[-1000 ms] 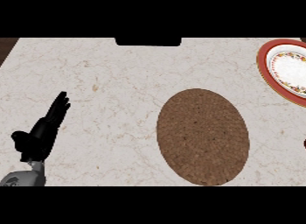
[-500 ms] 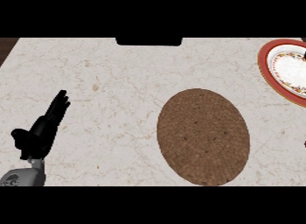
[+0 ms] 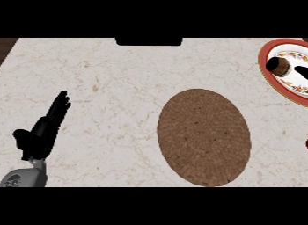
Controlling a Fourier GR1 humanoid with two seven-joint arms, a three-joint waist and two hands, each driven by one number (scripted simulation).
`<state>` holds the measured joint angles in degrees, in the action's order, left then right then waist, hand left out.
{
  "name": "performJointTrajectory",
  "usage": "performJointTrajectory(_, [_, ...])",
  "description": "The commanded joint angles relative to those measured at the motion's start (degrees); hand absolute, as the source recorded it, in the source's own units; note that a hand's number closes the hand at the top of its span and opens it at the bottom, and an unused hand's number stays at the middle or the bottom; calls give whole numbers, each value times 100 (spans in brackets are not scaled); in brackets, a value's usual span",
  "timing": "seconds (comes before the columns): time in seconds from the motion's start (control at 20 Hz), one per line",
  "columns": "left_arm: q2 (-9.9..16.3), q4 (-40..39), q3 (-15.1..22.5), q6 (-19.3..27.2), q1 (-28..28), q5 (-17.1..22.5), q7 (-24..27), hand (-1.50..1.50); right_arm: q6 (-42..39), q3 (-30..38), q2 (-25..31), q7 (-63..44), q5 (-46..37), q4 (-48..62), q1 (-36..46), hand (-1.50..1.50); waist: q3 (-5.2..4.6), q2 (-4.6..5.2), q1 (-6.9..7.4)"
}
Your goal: Pick the cupcake from the placemat and place it in the plate
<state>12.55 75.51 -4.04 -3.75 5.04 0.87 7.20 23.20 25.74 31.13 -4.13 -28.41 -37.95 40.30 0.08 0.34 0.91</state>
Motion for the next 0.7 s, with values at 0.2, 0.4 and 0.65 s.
performJointTrajectory(0.2, [134, 157, -153, -182, -129, 171, -94, 0, -236, 1299, 215, 1020, 1547, -244, -267, -150, 3, -38, -102])
performJointTrajectory(0.4, [29, 72, -125, 36, -221, -53, 216, 0, -864, 1797, 254, 1642, 2271, -289, -929, -150, 0, -33, -111])
performJointTrajectory(0.65, [-101, 313, -21, 71, -419, -73, 9, 0, -1898, 2193, 651, 2155, 2821, -496, -2068, -150, -4, -45, -126])
